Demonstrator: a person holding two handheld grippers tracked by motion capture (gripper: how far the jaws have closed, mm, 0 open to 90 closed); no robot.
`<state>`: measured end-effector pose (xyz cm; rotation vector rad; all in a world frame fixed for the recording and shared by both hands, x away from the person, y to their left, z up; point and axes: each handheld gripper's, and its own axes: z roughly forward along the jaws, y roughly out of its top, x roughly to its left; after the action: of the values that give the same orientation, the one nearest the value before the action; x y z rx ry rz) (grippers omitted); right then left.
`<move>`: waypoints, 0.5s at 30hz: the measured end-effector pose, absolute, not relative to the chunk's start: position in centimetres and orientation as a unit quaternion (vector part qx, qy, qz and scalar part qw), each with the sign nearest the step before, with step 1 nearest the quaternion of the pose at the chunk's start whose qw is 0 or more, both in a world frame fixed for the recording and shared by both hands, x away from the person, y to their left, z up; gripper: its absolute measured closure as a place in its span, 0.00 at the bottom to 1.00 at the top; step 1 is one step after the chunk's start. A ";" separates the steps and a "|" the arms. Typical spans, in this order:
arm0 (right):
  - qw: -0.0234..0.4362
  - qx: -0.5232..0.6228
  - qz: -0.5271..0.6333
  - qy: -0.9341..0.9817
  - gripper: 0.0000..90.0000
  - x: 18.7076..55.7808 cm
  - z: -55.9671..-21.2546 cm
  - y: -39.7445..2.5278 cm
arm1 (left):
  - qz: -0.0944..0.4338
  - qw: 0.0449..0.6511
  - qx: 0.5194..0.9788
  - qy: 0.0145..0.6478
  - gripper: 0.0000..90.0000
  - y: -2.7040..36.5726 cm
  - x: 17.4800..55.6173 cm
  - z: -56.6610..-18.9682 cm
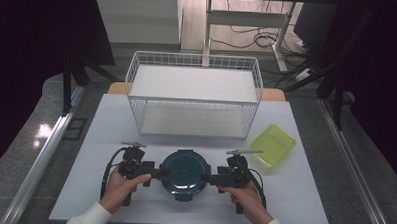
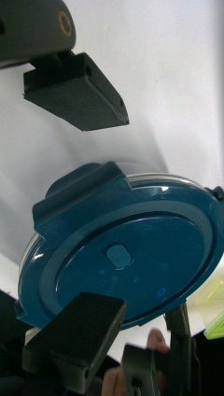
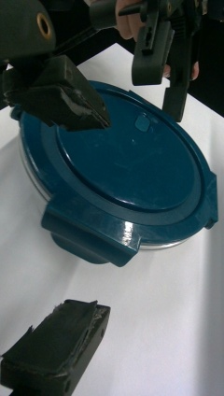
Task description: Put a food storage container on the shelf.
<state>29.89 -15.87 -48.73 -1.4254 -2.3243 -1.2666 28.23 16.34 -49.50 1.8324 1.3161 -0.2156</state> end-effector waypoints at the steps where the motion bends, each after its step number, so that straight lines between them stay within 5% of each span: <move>1: 0.074 -0.475 -0.419 -0.770 0.10 30.0 -48.9 -15.7 | -0.090 0.422 0.733 0.527 0.13 16.3 28.3 -49.6; 15: 0.141 -0.485 -0.403 -0.763 0.09 31.3 -50.7 -14.2 | -0.158 0.423 0.718 0.530 0.15 15.6 28.8 -51.4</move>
<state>31.28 -14.23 -50.73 -1.4000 -2.2034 -1.1643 28.78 15.57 -51.37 1.7964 1.3275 -0.3952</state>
